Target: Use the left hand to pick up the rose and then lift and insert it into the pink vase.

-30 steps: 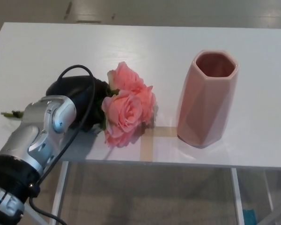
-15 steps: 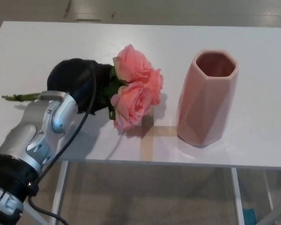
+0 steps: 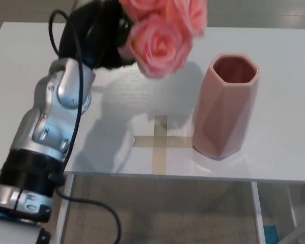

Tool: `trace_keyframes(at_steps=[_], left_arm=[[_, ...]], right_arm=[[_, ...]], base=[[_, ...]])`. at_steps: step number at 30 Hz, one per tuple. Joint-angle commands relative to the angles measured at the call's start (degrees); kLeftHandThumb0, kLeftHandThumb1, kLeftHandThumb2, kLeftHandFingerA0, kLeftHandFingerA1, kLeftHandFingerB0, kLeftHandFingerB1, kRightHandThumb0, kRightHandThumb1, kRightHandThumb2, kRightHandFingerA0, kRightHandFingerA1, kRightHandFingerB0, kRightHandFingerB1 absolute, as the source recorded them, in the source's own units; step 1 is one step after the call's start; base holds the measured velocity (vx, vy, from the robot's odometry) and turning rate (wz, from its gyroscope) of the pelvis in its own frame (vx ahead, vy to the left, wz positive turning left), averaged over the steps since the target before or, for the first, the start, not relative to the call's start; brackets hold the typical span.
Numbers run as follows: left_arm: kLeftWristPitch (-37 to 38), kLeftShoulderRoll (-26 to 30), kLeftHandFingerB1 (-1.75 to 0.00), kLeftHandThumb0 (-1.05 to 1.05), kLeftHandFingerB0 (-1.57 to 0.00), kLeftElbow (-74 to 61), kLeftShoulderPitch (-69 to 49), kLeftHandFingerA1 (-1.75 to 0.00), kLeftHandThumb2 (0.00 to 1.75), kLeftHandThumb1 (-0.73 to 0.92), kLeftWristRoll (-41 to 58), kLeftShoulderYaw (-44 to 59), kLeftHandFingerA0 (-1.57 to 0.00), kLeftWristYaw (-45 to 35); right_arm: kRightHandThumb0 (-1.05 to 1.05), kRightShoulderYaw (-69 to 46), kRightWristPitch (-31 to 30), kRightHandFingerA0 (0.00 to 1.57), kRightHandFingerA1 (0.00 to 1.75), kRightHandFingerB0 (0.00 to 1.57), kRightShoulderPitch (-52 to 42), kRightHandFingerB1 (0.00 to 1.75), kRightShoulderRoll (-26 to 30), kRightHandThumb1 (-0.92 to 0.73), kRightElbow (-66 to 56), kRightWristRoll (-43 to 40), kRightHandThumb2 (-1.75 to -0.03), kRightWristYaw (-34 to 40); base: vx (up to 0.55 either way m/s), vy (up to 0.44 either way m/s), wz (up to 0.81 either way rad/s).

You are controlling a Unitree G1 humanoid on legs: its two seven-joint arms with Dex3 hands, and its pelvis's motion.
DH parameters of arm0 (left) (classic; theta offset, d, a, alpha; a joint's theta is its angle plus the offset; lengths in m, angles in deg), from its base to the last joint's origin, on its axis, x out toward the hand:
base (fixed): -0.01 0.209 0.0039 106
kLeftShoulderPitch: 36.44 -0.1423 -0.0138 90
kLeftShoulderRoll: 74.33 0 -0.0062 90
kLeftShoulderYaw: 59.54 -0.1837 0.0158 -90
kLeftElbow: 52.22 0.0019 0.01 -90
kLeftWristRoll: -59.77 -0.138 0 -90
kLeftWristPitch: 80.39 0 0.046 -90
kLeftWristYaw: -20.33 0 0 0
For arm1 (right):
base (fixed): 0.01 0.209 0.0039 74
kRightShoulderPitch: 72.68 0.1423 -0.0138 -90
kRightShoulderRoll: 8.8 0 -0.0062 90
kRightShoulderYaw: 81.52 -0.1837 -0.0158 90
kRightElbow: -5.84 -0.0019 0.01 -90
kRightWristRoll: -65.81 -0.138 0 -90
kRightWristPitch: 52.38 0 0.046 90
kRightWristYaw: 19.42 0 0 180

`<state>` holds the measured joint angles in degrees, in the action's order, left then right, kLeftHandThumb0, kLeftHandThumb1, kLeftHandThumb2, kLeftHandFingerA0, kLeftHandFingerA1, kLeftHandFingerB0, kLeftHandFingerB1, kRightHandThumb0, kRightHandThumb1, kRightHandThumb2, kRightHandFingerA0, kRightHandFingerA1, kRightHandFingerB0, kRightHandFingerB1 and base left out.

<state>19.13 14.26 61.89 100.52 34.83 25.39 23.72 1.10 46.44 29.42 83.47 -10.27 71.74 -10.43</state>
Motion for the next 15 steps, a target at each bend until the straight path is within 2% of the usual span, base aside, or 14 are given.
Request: trace_keyframes(at_steps=[1, 5, 6, 7, 10, 12, 15], left_arm=[[-8.0, -4.3, -0.80, -0.16, -0.81, -5.6, 3.0, -1.33, 0.66, 0.83, 12.3, 5.2, -0.83, -6.1], [-10.5, -5.4, -0.79, -0.16, -0.82, -7.4, 3.1, -1.30, 0.66, 0.83, 12.9, 6.4, -0.84, -7.2], [-13.3, -6.7, -0.76, -0.19, -0.82, -8.8, 3.8, -1.26, 0.66, 0.84, 15.2, 7.5, -0.93, -7.8], [-17.4, -8.7, -0.76, -0.19, -0.82, -11.0, 4.9, -1.26, 0.66, 0.84, 18.6, 9.2, -0.93, -8.6], [-19.4, -9.5, -0.76, -0.19, -0.82, -11.6, 5.7, -1.27, 0.66, 0.84, 19.5, 10.2, -0.96, -9.0], [-24.6, -11.2, -0.76, -0.20, -0.83, -12.4, 8.4, -1.26, 0.66, 0.84, 22.7, 12.4, -1.00, -9.1], [-25.7, -11.5, -0.76, -0.20, -0.83, -12.8, 8.6, -1.26, 0.66, 0.84, 22.7, 12.8, -1.00, -9.4]], right_arm=[[-0.26, -0.1, -0.2, 0.73, 0.44, 0.61, -0.6, 0.41, 0.7, -0.64, 0.5, -0.3, -0.58, -0.6], [-0.26, -0.1, -0.2, 0.73, 0.44, 0.61, -0.7, 0.41, 0.6, -0.64, 0.3, -0.3, -0.58, -0.7], [-0.26, -0.1, -0.3, 0.73, 0.44, 0.61, -0.7, 0.41, 0.6, -0.64, 0.4, -0.3, -0.58, -0.7], [-0.26, -0.2, -0.4, 0.73, 0.44, 0.61, -0.7, 0.41, 0.7, -0.64, 0.5, -0.3, -0.58, -0.7], [-0.27, -0.1, -0.4, 0.72, 0.44, 0.61, -0.6, 0.41, 0.7, -0.64, 0.5, -0.3, -0.58, -0.8], [-0.26, -0.1, -0.3, 0.72, 0.44, 0.61, -0.4, 0.41, 0.8, -0.64, 0.4, -0.3, -0.58, -0.9], [-0.26, -0.1, -0.3, 0.72, 0.44, 0.61, -0.4, 0.41, 0.8, -0.64, 0.4, -0.3, -0.58, -0.9]], base=[[0.00, 0.000, 0.00], [0.00, 0.000, 0.00], [0.00, 0.000, 0.00], [0.00, 0.000, 0.00], [0.00, 0.000, 0.00], [0.00, 0.000, 0.00], [0.00, 0.000, 0.00]])
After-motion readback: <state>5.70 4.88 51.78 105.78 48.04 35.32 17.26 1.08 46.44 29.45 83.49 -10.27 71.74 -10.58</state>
